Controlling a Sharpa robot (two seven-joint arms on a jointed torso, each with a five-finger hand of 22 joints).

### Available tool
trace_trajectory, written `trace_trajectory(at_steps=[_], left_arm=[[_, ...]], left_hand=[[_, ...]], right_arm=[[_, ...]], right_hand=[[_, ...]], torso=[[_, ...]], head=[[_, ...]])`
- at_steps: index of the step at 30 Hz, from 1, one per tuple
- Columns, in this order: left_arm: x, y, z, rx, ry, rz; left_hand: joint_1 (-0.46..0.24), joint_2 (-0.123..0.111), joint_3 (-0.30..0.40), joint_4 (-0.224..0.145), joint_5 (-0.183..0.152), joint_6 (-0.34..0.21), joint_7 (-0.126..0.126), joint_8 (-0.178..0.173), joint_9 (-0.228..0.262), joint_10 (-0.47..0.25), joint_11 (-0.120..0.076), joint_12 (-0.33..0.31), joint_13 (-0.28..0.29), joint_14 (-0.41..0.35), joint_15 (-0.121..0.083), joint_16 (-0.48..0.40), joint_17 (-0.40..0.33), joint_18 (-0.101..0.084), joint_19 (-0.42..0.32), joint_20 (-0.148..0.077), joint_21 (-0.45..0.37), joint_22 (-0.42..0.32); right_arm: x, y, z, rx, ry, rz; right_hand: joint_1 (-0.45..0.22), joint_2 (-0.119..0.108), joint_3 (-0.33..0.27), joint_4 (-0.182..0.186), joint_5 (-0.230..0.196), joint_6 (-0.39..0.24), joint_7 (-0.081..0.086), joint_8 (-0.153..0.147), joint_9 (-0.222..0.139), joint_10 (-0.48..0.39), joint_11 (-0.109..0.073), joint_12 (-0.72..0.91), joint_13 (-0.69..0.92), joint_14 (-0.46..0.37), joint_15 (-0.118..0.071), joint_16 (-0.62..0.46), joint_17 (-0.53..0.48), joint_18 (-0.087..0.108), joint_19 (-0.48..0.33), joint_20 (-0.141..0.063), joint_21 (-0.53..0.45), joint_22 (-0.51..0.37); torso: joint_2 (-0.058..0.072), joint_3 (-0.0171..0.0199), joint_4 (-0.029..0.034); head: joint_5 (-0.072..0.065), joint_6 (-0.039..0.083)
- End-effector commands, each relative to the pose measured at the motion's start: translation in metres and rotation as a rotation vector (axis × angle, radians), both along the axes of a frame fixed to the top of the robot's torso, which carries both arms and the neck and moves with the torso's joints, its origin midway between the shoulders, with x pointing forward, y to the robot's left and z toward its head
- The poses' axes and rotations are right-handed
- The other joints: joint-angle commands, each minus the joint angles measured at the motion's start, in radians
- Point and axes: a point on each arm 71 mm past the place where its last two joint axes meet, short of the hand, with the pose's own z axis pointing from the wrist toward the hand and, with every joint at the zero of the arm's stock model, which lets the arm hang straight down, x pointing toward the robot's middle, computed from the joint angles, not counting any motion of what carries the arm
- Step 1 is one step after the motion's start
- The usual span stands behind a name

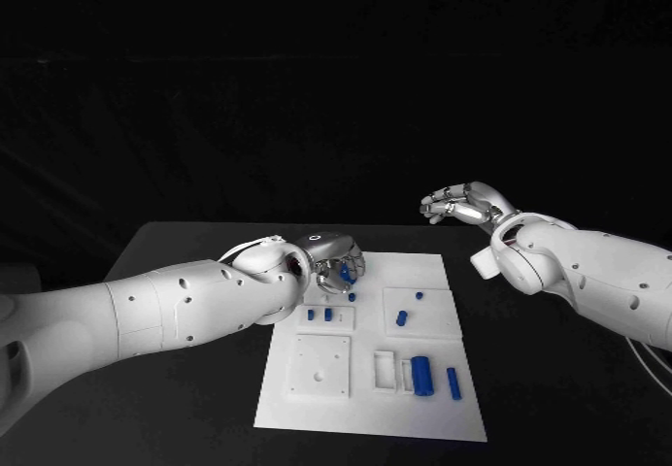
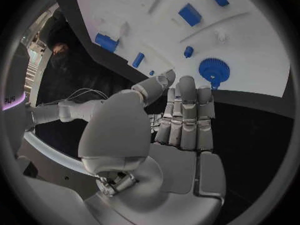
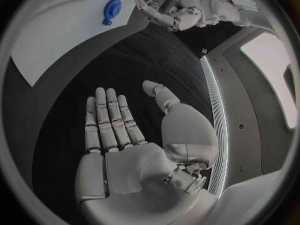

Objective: Assemble the parts on the task board

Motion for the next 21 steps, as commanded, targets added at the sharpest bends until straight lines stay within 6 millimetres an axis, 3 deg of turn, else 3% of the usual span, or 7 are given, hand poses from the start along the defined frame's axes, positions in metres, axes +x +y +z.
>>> trace_trajectory(at_steps=[1,6,13,21], left_arm=[[0.002,-0.004,-0.002,0.06,-0.036,-0.035],[0.006,-0.002,-0.004,0.074,-0.028,-0.029],[0.011,-0.003,-0.014,0.088,0.032,-0.03],[0.011,-0.005,-0.02,0.109,0.06,-0.038]], left_hand=[[-0.007,-0.008,-0.007,0.003,-0.004,-0.012,0.003,-0.009,-0.01,-0.022,-0.002,-0.024,-0.011,0.009,0.003,0.009,0.007,0.053,0.014,0.001,0.008,0.003],[-0.015,-0.015,-0.01,0.008,-0.006,-0.028,0.001,-0.019,-0.023,-0.053,0.007,-0.055,-0.029,0.006,0.012,0.009,0.012,0.06,0.015,0.01,0.008,0.004],[-0.068,-0.041,-0.052,0.028,-0.012,-0.029,0.003,-0.019,-0.029,-0.05,0.014,-0.066,-0.039,-0.001,0.018,0.008,0.017,0.062,0.009,0.018,0.008,0.008],[-0.071,-0.026,-0.085,0.022,-0.012,-0.019,0.006,-0.012,-0.032,-0.033,0.012,-0.072,-0.047,-0.007,0.017,0.01,0.024,0.069,0.0,0.02,0.007,0.012]], right_arm=[[-0.001,0.001,0.001,0.003,-0.001,0.007],[-0.001,0.001,0.001,0.004,-0.005,0.006],[-0.002,0.002,0.001,0.005,-0.005,0.009],[-0.002,0.002,0.001,0.005,-0.004,0.01]], right_hand=[[0.004,-0.002,0.004,0.0,0.003,0.003,0.032,0.007,-0.001,0.006,0.001,-0.002,-0.001,-0.008,0.0,0.006,-0.001,0.014,0.002,0.007,-0.007,0.001],[0.003,-0.003,0.003,0.0,0.0,0.003,0.032,0.007,-0.001,0.006,0.001,-0.002,-0.001,-0.008,0.0,0.006,-0.002,0.014,0.002,0.007,-0.007,0.002],[0.002,-0.003,0.002,0.0,-0.002,0.002,0.032,0.007,-0.002,0.005,0.001,-0.003,-0.001,-0.009,0.0,0.006,-0.002,0.014,0.002,0.007,-0.008,0.003],[0.002,-0.004,0.002,-0.001,-0.003,0.002,0.032,0.006,-0.002,0.005,0.001,-0.003,-0.001,-0.009,0.0,0.007,-0.002,0.014,0.002,0.007,-0.008,0.004]], torso=[[0.003,-0.0008,-0.0015],[0.008,-0.0026,-0.0029],[0.012,-0.0022,-0.0043],[0.01,-0.0024,-0.0043]], head=[[0.0,0.0],[-0.008,0.007],[-0.001,0.007],[-0.003,0.001]])
